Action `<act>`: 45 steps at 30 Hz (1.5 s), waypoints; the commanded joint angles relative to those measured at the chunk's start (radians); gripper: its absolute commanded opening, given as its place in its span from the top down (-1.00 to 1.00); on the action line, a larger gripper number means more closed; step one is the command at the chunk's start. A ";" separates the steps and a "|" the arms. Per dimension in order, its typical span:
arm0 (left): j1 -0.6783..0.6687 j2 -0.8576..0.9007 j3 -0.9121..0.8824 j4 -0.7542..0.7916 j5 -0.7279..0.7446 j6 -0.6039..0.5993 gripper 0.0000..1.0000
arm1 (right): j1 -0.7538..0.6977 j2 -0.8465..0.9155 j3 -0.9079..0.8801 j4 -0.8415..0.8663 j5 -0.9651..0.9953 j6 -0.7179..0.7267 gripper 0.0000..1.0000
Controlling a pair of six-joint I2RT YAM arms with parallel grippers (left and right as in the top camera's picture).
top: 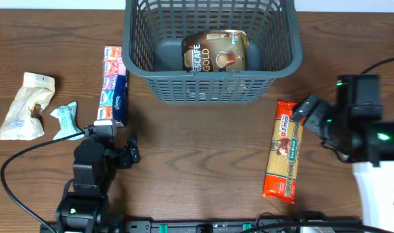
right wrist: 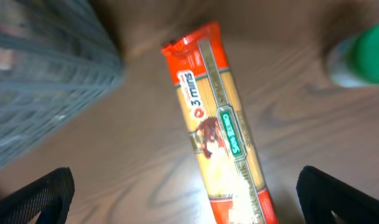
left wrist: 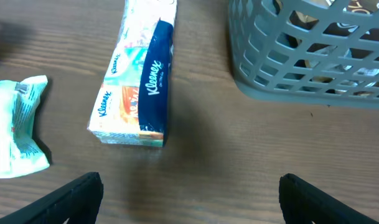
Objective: Pack container
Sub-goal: 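Move the right gripper to the spaghetti pack and grasp it, then lift the spaghetti pack with the right gripper over the basket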
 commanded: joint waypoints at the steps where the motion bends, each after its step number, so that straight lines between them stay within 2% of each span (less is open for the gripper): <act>1: -0.003 -0.001 0.024 0.000 -0.010 0.005 -0.80 | 0.014 0.033 -0.180 0.095 -0.005 0.023 -0.99; 4: -0.003 -0.001 0.024 -0.001 -0.009 0.005 -0.80 | 0.013 0.086 -0.329 0.211 -0.004 0.051 -0.98; 8: -0.003 -0.001 0.024 0.000 -0.009 0.005 -0.80 | 0.013 0.150 -0.418 0.308 -0.004 0.057 -0.98; 21: -0.003 -0.001 0.024 0.000 -0.009 0.005 -0.79 | 0.013 0.364 -0.447 0.468 -0.001 0.016 -0.98; 30: -0.003 -0.001 0.024 -0.001 -0.009 0.005 -0.80 | 0.013 0.467 -0.447 0.507 -0.007 -0.007 -0.97; 32: -0.003 -0.001 0.024 -0.001 -0.009 0.005 -0.80 | 0.013 0.467 -0.447 0.515 -0.021 -0.026 -0.69; 34: -0.003 -0.001 0.024 0.000 -0.009 0.005 -0.80 | 0.013 0.467 -0.447 0.523 -0.047 -0.046 -0.05; 35: -0.003 -0.001 0.024 0.000 -0.009 0.005 -0.80 | 0.013 0.467 -0.447 0.526 -0.055 -0.053 0.19; 37: -0.003 -0.001 0.024 0.000 -0.009 0.005 -0.80 | 0.013 0.467 -0.447 0.529 -0.064 -0.052 0.89; 38: -0.003 -0.001 0.024 0.000 -0.009 0.005 -0.80 | 0.013 0.467 -0.447 0.530 -0.066 -0.052 0.97; 45: -0.003 -0.001 0.024 -0.001 -0.009 0.005 -0.80 | 0.013 0.450 -0.390 0.533 -0.070 -0.120 0.98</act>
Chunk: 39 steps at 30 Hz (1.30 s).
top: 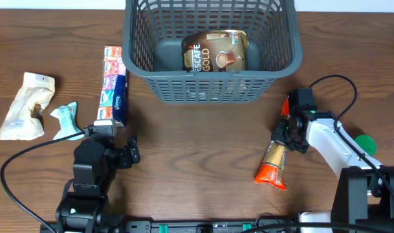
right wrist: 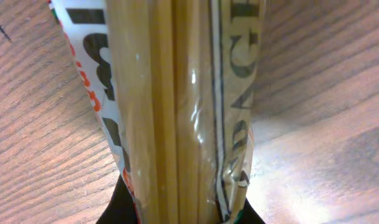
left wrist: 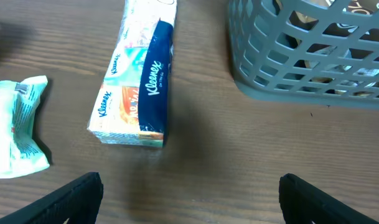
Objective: Pack container
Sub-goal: 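Lift the spaghetti pack with the right gripper over the basket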
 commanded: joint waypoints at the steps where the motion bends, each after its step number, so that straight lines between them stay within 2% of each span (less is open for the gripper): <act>1: -0.003 -0.001 0.023 0.001 -0.009 0.005 -0.79 | 0.005 0.022 0.047 -0.001 -0.027 -0.068 0.98; 7: -0.003 -0.001 0.023 0.001 -0.009 0.005 -0.80 | -0.070 -0.030 0.307 -0.099 -0.033 -0.085 0.97; 14: -0.003 -0.001 0.023 0.001 -0.008 0.005 -0.80 | -0.226 -0.031 0.719 -0.317 -0.002 -0.041 0.98; 17: -0.003 -0.001 0.023 0.001 -0.008 0.005 -0.79 | -0.268 -0.031 0.885 -0.365 -0.003 -0.076 0.98; 19: -0.003 -0.001 0.023 0.001 -0.009 0.005 -0.80 | -0.266 -0.031 0.985 -0.365 -0.029 -0.178 0.97; 22: -0.003 -0.001 0.023 0.001 -0.009 0.005 -0.80 | -0.223 -0.031 1.133 -0.347 -0.128 -0.416 0.97; 28: -0.003 -0.001 0.023 0.001 -0.009 0.004 -0.83 | -0.045 -0.031 1.344 -0.306 -0.130 -0.776 0.98; 33: -0.003 -0.001 0.023 0.001 -0.008 0.004 -0.80 | 0.128 -0.021 1.369 -0.162 -0.131 -1.105 0.98; 37: -0.003 -0.001 0.023 0.001 -0.008 0.004 -0.80 | 0.216 0.031 1.369 -0.124 -0.131 -1.274 0.98; 39: -0.003 -0.001 0.023 0.001 -0.008 0.004 -0.79 | 0.243 0.077 1.369 -0.123 -0.131 -1.305 0.98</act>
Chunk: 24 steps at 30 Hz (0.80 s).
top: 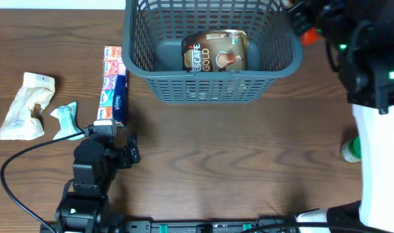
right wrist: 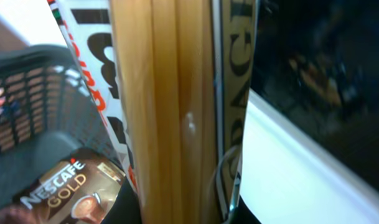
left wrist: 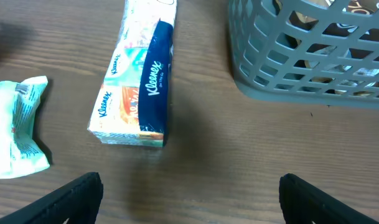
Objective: Pack container
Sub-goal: 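Lift the spaghetti pack with the right gripper over the basket, then lower the spaghetti into the basket and release it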
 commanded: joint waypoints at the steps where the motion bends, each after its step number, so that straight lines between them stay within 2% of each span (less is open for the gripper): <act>1: -0.003 -0.001 0.023 0.001 -0.008 0.002 -0.80 | 0.034 0.070 0.035 0.025 0.006 -0.195 0.98; 11: -0.003 -0.001 0.023 0.001 -0.008 -0.009 -0.79 | 0.089 0.372 0.035 0.011 0.001 -0.377 0.98; 24: -0.003 -0.001 0.023 0.001 -0.008 -0.009 -0.80 | 0.112 0.594 0.035 -0.002 -0.035 -0.384 0.98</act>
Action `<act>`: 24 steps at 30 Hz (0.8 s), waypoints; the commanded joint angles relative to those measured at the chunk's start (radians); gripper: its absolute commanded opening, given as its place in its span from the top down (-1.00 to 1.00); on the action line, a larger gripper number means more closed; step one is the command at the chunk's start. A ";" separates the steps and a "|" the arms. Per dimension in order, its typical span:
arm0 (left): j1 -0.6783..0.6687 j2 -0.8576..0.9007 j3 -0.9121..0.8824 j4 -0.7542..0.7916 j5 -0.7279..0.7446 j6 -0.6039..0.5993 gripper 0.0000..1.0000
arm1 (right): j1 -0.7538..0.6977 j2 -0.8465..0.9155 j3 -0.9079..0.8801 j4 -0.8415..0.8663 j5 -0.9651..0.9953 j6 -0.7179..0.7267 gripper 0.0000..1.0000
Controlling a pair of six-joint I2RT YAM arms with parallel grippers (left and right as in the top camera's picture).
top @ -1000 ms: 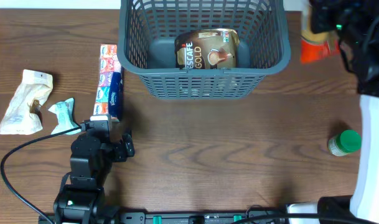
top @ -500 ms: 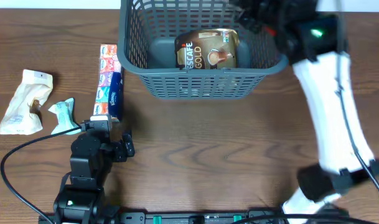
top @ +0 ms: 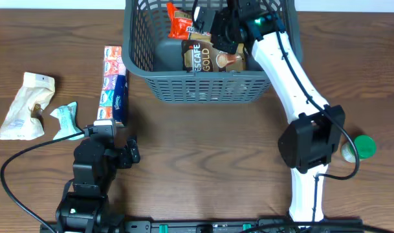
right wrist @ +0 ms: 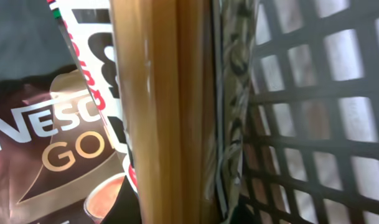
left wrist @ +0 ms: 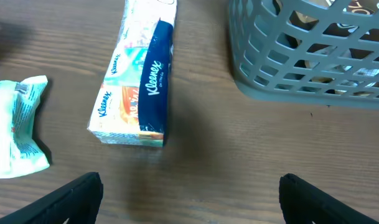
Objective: Pack container
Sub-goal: 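Lower the spaghetti into the basket and release it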
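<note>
The grey basket [top: 209,52] stands at the table's far middle, with a Nescafe Gold pouch [top: 216,59] lying in it. My right gripper [top: 217,27] reaches down into the basket, shut on the spaghetti pack [right wrist: 170,112], whose red end [top: 178,23] points to the basket's left. In the right wrist view the pack fills the middle, with the pouch [right wrist: 49,140] under it and the basket wall [right wrist: 313,124] on the right. My left gripper [left wrist: 189,208] rests open and holds nothing, near the Kleenex pack [left wrist: 140,93].
The Kleenex pack [top: 114,84] lies left of the basket. Farther left are a white paper bag [top: 25,107] and a teal packet [top: 66,121]. A green-capped bottle [top: 360,147] stands at the right edge. The left arm base [top: 87,188] sits at the front left.
My right gripper held the spaghetti pack high by the basket's right rim; now it is down inside the basket over the coffee pouch. The left arm has not moved.
The spaghetti pack first lay on the table right of the basket, under my open right gripper. Then the gripper was shut on it at the table. Later it held the pack up beside the basket's rim, and now inside the basket. The left gripper stayed open throughout.
</note>
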 commanded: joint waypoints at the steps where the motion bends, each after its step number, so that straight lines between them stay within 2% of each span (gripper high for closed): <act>1: -0.003 -0.001 0.023 0.001 -0.008 -0.006 -0.79 | 0.001 0.014 0.032 0.004 -0.024 -0.015 0.98; 4: -0.003 -0.001 0.023 0.001 -0.008 -0.006 -0.80 | -0.006 0.053 0.032 -0.018 -0.024 -0.008 0.95; 5: -0.003 -0.001 0.023 0.001 -0.008 -0.006 -0.80 | -0.008 0.064 0.032 -0.023 -0.023 0.002 0.84; 7: -0.003 -0.001 0.023 0.001 -0.008 -0.006 -0.80 | -0.013 0.080 0.032 -0.034 -0.024 0.035 0.28; 10: -0.003 -0.001 0.023 0.001 -0.008 -0.008 -0.80 | -0.013 0.079 0.032 -0.037 -0.027 0.066 0.14; 11: -0.003 -0.001 0.023 0.001 -0.008 -0.014 -0.80 | -0.013 0.068 0.032 -0.036 -0.027 0.076 0.03; 14: -0.003 -0.001 0.023 0.001 -0.008 -0.029 -0.79 | -0.010 0.033 0.039 -0.035 -0.027 0.119 -0.48; 17: -0.003 -0.001 0.023 0.001 -0.008 -0.029 -0.80 | -0.007 -0.034 0.072 -0.041 -0.027 0.209 -0.65; 22: -0.003 -0.001 0.023 0.001 -0.008 -0.028 -0.80 | -0.020 -0.162 0.160 -0.053 -0.027 0.380 -0.72; 24: -0.003 -0.001 0.023 0.001 -0.008 -0.028 -0.80 | -0.046 -0.215 0.198 -0.076 -0.011 0.480 -0.92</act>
